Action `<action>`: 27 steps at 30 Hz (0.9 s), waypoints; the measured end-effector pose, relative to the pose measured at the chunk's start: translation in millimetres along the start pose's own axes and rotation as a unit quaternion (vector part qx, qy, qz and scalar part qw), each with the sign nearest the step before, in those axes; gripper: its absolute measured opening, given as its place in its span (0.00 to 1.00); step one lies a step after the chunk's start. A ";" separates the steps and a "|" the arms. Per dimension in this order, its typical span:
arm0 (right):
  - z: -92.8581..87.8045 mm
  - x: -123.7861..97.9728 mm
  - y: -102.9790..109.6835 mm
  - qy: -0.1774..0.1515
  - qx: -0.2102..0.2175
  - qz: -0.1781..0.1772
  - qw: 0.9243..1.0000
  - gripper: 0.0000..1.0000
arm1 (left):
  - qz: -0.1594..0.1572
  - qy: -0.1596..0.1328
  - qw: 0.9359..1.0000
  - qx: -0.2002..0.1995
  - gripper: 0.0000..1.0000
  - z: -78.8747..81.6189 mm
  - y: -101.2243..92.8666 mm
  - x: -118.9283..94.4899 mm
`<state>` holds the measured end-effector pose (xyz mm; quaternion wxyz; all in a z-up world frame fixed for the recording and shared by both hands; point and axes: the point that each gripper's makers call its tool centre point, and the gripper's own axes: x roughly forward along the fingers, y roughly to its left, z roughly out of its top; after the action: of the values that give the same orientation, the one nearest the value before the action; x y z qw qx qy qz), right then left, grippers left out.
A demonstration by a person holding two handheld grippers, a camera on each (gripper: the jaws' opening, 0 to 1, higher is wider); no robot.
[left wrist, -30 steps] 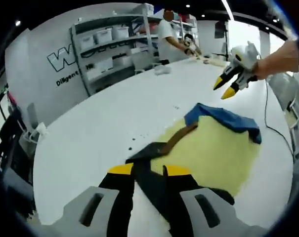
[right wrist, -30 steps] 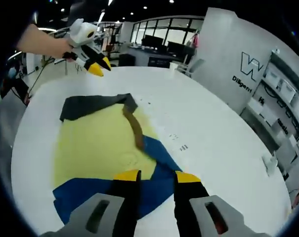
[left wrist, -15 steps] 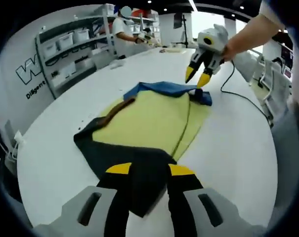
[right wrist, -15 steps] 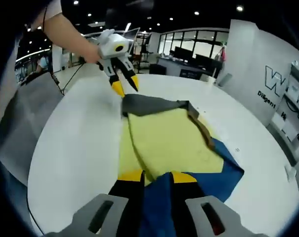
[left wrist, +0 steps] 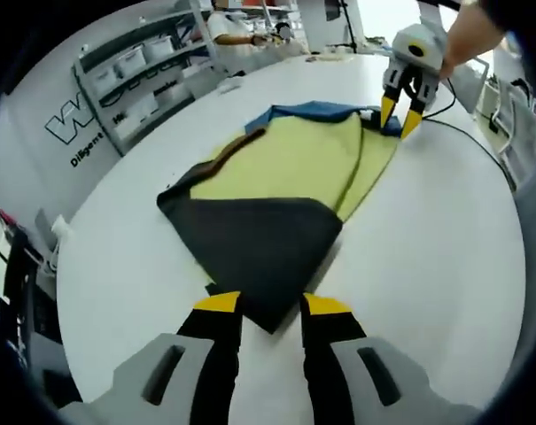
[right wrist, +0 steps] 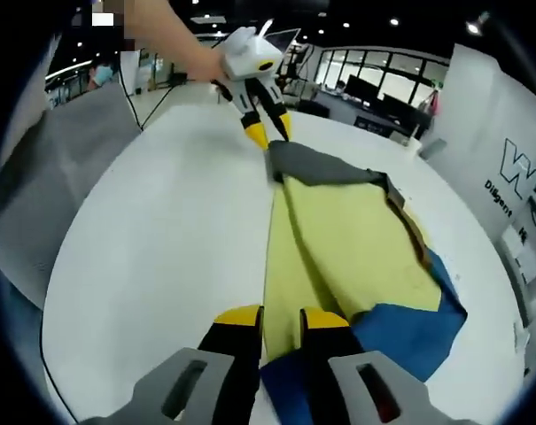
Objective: Fold the garment on the visible template until the final outline fits inside the template.
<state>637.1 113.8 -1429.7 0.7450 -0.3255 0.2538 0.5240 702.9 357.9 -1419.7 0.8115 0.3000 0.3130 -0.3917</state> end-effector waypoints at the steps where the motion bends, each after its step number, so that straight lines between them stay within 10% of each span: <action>1: -0.2 1.1 -0.7 0.001 -0.003 -0.002 1.000 0.10 | 0.002 0.003 1.000 -0.003 0.20 -1.9 0.7 0.8; 4: -4.8 6.4 -3.1 0.013 -0.013 -0.007 1.000 0.10 | 0.006 0.016 1.000 0.002 0.05 -7.7 2.7 1.7; 13: -5.3 13.6 -5.5 0.017 -0.010 -0.005 1.000 0.13 | 0.043 0.004 0.998 -0.042 0.04 -5.7 33.0 -5.0; 18: -9.9 11.8 -5.9 0.019 -0.006 -0.009 1.000 0.04 | -0.001 -0.030 0.995 -0.096 0.03 2.6 18.8 -6.3; 24: -10.1 11.0 -6.7 0.020 -0.004 -0.010 1.000 0.01 | -0.021 -0.009 0.989 -0.144 0.60 -6.9 -1.7 2.4; 27: -11.2 9.3 -6.4 0.025 -0.009 -0.011 1.000 0.00 | -0.017 0.000 0.992 -0.123 0.33 -9.4 -1.7 2.7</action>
<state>645.7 109.5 -1442.3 0.7414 -0.3479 0.2640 0.5096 700.4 362.7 -1428.0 0.8355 0.1922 0.3641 -0.3639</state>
